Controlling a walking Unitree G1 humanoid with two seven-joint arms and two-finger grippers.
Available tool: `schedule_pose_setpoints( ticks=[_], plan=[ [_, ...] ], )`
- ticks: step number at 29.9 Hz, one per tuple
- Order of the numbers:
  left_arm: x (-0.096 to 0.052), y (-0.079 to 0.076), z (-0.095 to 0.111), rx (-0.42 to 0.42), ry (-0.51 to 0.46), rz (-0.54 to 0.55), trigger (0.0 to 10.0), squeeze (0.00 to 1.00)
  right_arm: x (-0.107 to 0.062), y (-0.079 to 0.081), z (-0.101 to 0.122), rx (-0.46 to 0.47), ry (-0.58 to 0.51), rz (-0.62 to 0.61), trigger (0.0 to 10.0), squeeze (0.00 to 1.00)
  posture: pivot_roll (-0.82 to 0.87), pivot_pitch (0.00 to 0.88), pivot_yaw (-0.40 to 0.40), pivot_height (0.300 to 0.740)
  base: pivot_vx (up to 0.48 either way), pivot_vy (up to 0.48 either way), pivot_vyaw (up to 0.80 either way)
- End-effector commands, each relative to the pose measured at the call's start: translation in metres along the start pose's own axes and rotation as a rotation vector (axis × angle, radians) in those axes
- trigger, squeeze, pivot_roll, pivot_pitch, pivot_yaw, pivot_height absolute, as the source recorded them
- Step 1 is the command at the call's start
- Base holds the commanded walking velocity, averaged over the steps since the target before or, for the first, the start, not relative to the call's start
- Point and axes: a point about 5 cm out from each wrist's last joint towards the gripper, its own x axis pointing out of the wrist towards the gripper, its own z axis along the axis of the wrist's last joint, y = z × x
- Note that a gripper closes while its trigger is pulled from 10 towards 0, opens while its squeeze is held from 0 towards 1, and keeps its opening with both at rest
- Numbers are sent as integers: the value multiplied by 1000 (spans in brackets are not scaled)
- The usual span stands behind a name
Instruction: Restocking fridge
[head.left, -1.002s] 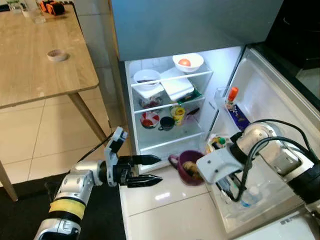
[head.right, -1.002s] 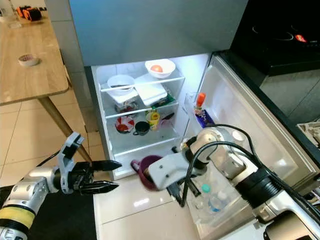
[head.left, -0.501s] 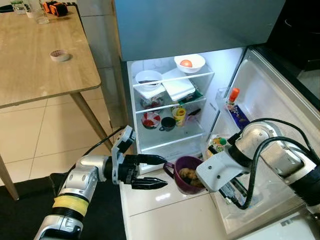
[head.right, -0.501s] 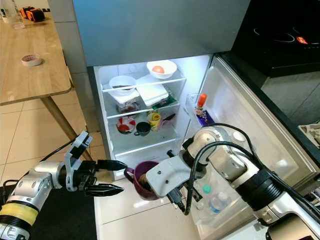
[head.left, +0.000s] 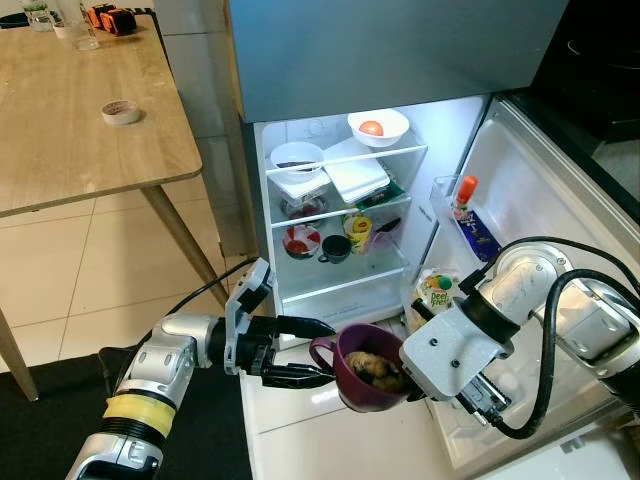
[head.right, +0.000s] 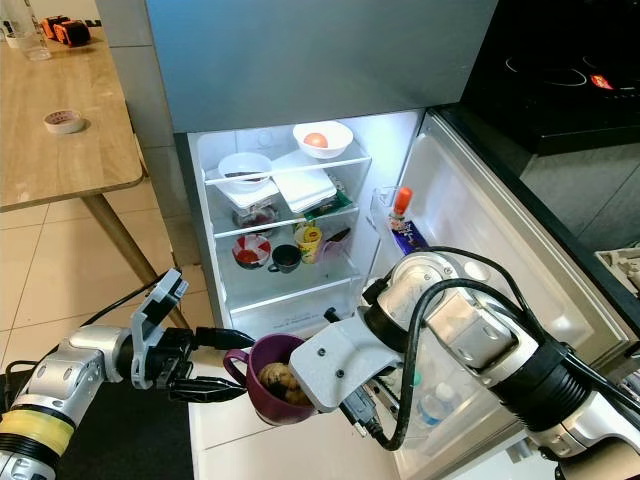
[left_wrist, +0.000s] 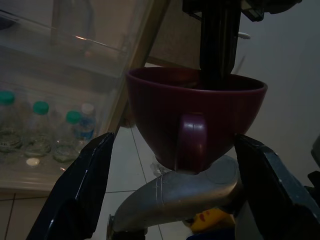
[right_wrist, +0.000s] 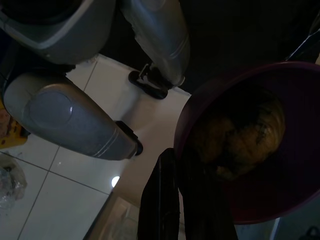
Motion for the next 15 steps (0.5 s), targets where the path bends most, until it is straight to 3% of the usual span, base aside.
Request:
schedule_pose_setpoints(
  ticks=[1, 4, 5, 6, 15],
  plan=[
    [-3, -1, -1, -1, 27, 10, 10000, 0, -5, 0, 10, -44, -13, 12, 0, 0, -16, 0, -26, 740, 0, 0, 0],
    [-1, 0, 0, 3, 22, 11, 10000, 0, -5, 0, 12, -45, -14, 17, 0, 0, -16, 0, -26, 740, 0, 0, 0],
    [0, 0, 1, 1, 15, 6, 8235, 0, -5, 0, 12, -43, -15, 20, 0, 0, -16, 0, -26, 740, 0, 0, 0],
    [2, 0, 2, -6, 1, 0, 0, 0, -5, 0, 13, -42, -15, 22, 0, 0, -16, 0, -26, 740, 0, 0, 0],
    [4, 0, 5, -2, -20, -9, 0, 0, -6, 2, 13, -35, -10, 30, 0, 0, -18, 0, -29, 740, 0, 0, 0]
  ],
)
